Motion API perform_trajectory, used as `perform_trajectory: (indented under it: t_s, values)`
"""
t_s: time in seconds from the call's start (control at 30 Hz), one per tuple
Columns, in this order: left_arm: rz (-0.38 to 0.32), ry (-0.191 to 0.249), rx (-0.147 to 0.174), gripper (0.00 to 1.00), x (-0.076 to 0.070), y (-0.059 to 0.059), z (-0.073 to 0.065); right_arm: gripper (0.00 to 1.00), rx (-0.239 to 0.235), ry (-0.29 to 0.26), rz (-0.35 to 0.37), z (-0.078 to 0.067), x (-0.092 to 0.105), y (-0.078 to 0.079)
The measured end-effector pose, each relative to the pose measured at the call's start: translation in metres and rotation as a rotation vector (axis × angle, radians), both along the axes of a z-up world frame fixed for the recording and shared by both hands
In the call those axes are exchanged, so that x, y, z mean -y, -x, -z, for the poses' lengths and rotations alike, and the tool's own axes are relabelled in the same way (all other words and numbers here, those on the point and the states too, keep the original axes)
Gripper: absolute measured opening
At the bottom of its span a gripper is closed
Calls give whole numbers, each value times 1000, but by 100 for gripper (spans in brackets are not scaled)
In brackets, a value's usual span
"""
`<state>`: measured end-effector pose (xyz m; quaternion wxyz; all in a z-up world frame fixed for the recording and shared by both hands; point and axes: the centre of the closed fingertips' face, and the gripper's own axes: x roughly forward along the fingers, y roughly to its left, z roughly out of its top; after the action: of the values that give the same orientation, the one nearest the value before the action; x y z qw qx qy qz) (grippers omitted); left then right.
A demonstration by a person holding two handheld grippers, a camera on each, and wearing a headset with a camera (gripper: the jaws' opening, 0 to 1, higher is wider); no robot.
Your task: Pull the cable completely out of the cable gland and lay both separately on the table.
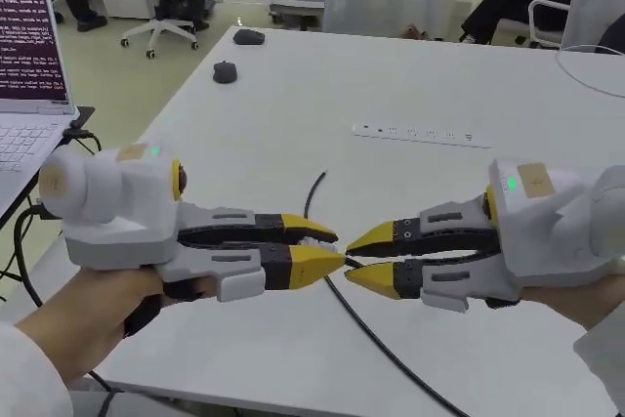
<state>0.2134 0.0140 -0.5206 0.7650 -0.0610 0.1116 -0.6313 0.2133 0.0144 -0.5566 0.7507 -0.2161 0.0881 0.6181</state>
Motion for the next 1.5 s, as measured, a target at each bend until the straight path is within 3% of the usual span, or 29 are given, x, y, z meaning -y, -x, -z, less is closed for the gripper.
perform_trajectory:
  t_s: [0.13,0.53,1.07,1.27,1.5]
  values:
    - [-2,0,1,16,0,0,0,4,-5,16,-19,5,-4,2]
    - [0,0,0,16,0,0,0,3,6,40,-21,8,-3,1]
    - [-6,6,-6,16,-1,-1,-2,3,-35,140,29,42,25,-6]
    - [-10,11,-4,16,-2,-2,-3,3,-47,208,58,58,37,-9]
    - [-23,14,-5,16,-3,-5,-3,3,-93,257,116,77,54,-18]
